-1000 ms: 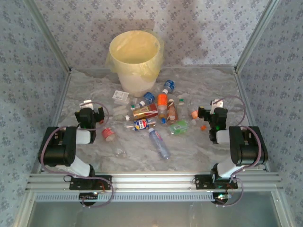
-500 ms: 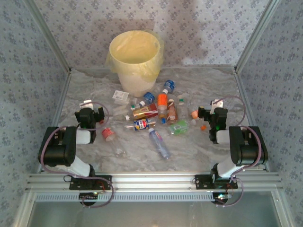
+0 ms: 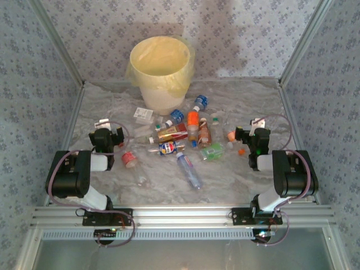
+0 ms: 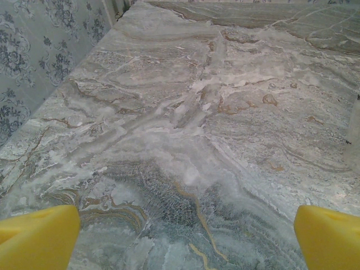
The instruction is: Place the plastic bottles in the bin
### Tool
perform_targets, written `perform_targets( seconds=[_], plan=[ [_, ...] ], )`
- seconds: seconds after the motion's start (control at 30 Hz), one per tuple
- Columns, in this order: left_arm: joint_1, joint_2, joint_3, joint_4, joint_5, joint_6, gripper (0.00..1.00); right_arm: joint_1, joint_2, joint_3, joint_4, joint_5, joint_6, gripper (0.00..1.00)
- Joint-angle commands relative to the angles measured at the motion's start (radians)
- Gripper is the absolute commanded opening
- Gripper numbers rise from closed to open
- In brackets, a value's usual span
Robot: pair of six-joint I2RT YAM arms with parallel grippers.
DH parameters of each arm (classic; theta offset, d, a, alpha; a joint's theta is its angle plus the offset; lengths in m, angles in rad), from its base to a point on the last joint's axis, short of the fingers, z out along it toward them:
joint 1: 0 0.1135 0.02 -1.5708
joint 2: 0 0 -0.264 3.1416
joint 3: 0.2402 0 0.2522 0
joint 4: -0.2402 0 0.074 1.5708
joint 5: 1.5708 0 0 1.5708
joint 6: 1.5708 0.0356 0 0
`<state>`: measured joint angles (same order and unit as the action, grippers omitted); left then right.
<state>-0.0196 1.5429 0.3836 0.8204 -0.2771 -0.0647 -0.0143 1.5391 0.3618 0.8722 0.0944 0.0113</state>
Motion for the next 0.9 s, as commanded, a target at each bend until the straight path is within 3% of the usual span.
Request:
perform_targets(
  seconds=[0.0, 0.17, 0.43, 0.57, 0.7, 0.77, 0.87],
  plan=[
    [0.001, -0.015, 0.001, 0.042, -0.005, -0.006, 0.98, 0.001, 0.004, -0.003, 0.021, 0.013, -0.001, 1.00],
    [0.001, -0.052, 0.016, -0.011, 0.017, 0.000, 0.98, -0.013, -0.029, -0.008, 0.009, -0.004, 0.013, 1.00],
    [-0.005, -0.234, 0.093, -0.287, -0.064, -0.033, 0.98, -0.007, -0.245, 0.059, -0.263, 0.004, 0.018, 1.00],
    [-0.007, -0.306, 0.201, -0.558, -0.130, -0.198, 0.98, -0.020, -0.326, 0.194, -0.572, -0.112, 0.136, 1.00],
    [-0.012, -0.330, 0.370, -0.936, -0.156, -0.462, 0.98, -0.004, -0.303, 0.329, -0.837, -0.207, 0.253, 1.00],
    [-0.014, -0.328, 0.434, -1.088, -0.127, -0.554, 0.98, 0.017, -0.273, 0.389, -0.982, -0.160, 0.304, 1.00],
    [-0.015, -0.337, 0.466, -1.185, 0.016, -0.614, 0.98, 0.028, -0.234, 0.436, -1.150, -0.161, 0.329, 1.00]
  ],
)
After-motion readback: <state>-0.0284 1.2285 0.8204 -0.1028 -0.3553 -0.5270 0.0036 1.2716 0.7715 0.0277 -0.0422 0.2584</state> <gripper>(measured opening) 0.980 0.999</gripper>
